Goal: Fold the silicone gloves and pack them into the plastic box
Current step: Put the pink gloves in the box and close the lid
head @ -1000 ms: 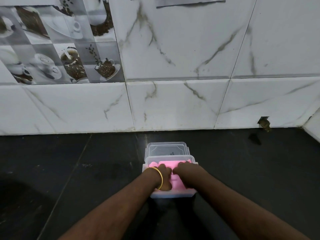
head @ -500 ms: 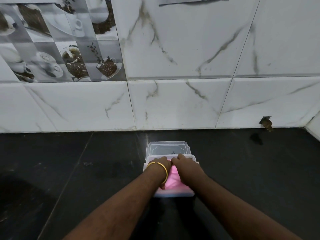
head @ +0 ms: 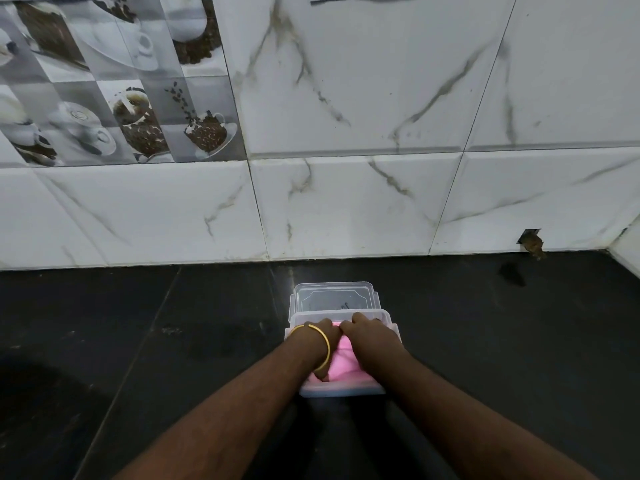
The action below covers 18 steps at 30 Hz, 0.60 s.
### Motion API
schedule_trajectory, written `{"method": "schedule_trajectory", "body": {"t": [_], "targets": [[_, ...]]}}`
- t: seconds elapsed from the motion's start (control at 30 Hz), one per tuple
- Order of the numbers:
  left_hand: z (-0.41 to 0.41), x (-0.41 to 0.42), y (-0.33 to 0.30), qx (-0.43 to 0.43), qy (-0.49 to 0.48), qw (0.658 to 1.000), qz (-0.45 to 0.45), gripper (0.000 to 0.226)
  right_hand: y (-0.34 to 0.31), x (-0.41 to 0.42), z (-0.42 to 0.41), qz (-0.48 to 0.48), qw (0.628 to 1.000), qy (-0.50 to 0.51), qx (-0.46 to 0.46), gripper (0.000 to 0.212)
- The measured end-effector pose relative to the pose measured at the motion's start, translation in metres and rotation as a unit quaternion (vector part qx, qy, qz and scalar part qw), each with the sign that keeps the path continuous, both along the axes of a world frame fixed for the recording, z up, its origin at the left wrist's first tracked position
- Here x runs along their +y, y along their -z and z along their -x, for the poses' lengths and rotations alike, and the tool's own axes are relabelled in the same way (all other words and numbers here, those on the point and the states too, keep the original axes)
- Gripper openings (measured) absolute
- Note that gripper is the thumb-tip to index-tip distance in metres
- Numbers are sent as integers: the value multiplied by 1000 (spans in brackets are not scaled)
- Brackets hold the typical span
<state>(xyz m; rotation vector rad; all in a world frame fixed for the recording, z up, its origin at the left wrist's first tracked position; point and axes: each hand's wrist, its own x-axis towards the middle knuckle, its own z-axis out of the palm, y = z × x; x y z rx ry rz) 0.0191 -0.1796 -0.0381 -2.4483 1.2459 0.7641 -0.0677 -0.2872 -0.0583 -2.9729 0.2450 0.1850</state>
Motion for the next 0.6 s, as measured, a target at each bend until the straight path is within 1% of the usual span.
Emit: {"method": "schedule_trajectory", "body": {"t": [0.07, 0.13, 0.2, 0.23, 0.27, 0.3, 0.37, 0.43, 0.47, 0.53, 0.6], "targets": [[0, 0, -5, 10, 11, 1000, 1, 87, -2, -3, 1, -9, 1000, -5, 9, 36], [-5, 1, -16, 46, 29, 998, 28, 68, -7, -10, 1, -28, 999, -12, 13, 40], [-15, 5, -29, 87, 12, 991, 105, 48, -18, -18, -3, -66, 998, -2, -3, 38], [-22, 9, -34, 104, -20, 981, 162, 40, -25, -22, -6, -92, 995, 12, -20, 34], [-29, 12, -38, 120, -65, 964, 228, 31, -32, -26, -10, -121, 991, 33, -43, 29], [-37, 15, -40, 129, -116, 940, 295, 21, -39, -31, -14, -155, 983, 60, -75, 23], [-51, 20, -36, 111, -217, 888, 390, 8, -48, -43, -23, -230, 954, 124, -146, 14], [-68, 23, -24, 69, -299, 855, 418, 13, -49, -57, -31, -299, 918, 185, -184, 11], [-76, 24, -16, 57, -329, 848, 411, 16, -46, -64, -35, -324, 902, 213, -190, 11], [-87, 26, 0, 51, -375, 851, 364, 26, -35, -75, -43, -350, 881, 265, -177, 16], [-95, 29, 15, 60, -407, 855, 316, 38, -22, -83, -49, -340, 876, 311, -144, 22]]}}
